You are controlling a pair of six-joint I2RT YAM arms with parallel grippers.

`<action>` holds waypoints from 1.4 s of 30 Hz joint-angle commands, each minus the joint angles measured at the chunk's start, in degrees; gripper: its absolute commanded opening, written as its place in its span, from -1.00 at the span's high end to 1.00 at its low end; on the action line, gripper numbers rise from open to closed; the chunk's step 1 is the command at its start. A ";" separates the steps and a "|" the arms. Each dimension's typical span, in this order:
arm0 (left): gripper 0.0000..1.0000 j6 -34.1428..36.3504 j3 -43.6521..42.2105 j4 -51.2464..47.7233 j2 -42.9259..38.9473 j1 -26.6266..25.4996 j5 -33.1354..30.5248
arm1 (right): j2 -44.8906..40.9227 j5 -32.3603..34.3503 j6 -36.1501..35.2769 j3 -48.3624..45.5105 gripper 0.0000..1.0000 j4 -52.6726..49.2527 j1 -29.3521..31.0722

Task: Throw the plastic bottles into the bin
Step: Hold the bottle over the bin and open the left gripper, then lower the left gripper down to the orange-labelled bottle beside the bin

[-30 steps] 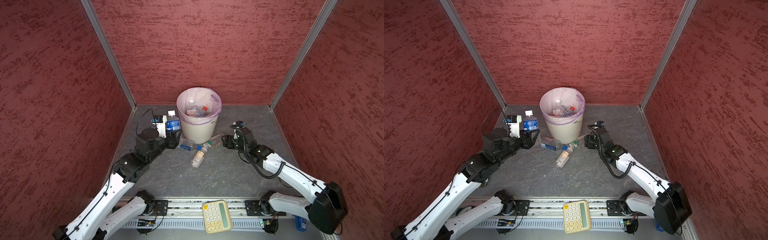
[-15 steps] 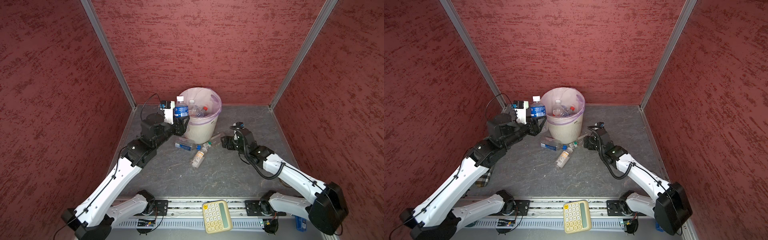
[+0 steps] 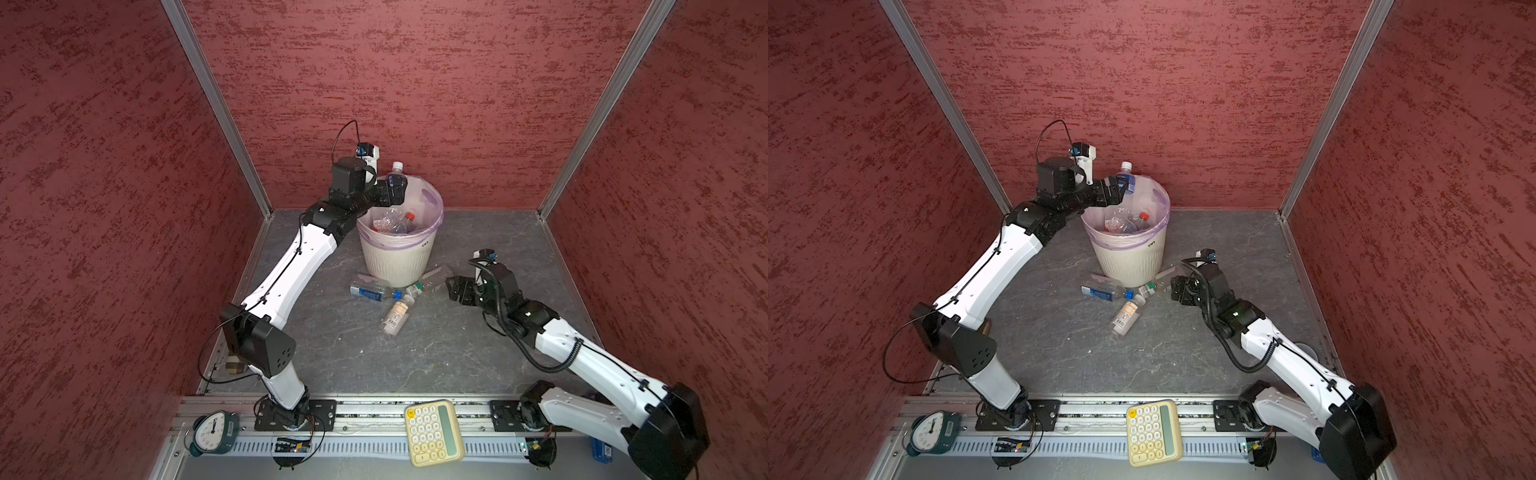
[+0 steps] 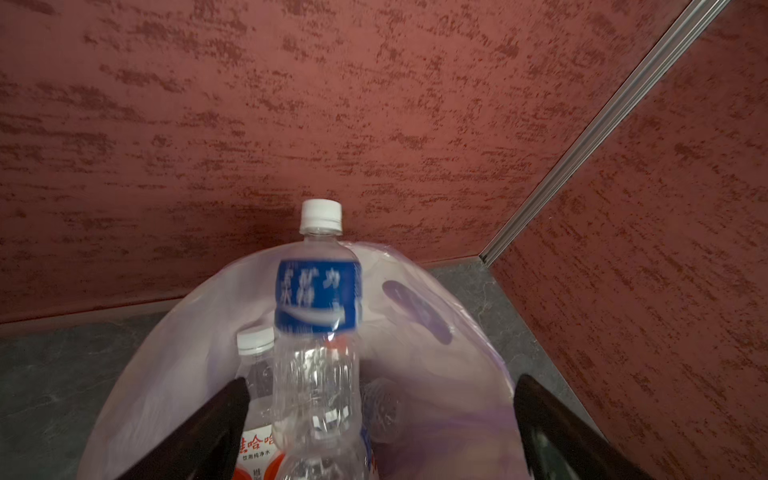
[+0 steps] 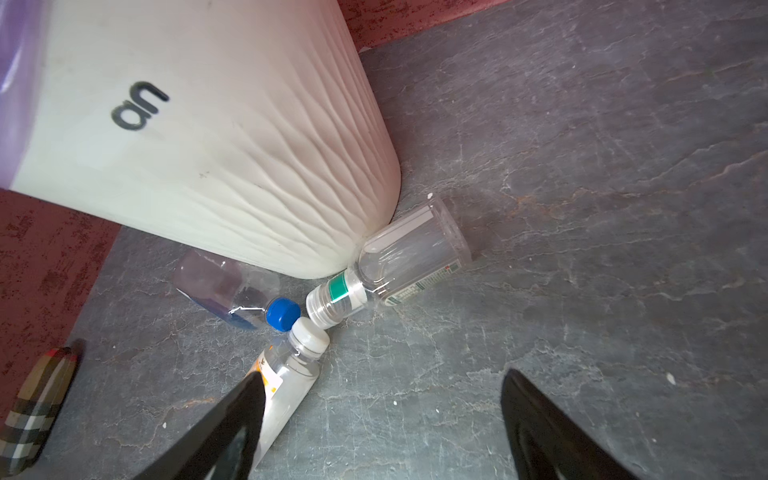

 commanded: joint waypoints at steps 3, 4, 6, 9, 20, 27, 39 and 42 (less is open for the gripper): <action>-0.99 0.95 -3.85 2.77 -7.25 -0.49 0.17 | -0.15 -0.62 1.18 -0.64 -0.79 -0.49 -0.47; -0.99 1.09 -5.22 3.12 -8.74 -0.52 0.42 | 0.02 -0.77 1.18 -0.50 -0.79 -0.41 -0.46; -0.99 1.38 -7.66 3.07 -11.27 -0.45 0.58 | 0.68 -0.83 1.10 -0.31 -0.80 -0.03 -0.48; -0.99 2.12 -11.25 2.60 -14.92 -0.50 1.38 | 1.91 -1.10 1.17 -0.08 -0.80 0.65 -0.45; -0.99 2.47 -22.37 1.57 -24.18 -0.34 3.45 | 5.20 -1.73 1.10 1.84 -0.81 2.29 -0.45; -0.99 1.75 -32.27 1.11 -29.65 -1.28 4.72 | 6.67 -1.60 1.49 1.92 -0.81 2.31 -0.56; -0.99 3.07 -44.97 -1.87 -32.19 -7.46 1.05 | 8.97 -2.11 2.80 1.53 -0.83 3.64 -0.54; -0.99 3.34 -46.40 -2.42 -30.71 -9.31 -0.46 | 8.92 -2.20 3.08 1.26 -0.83 3.65 -0.53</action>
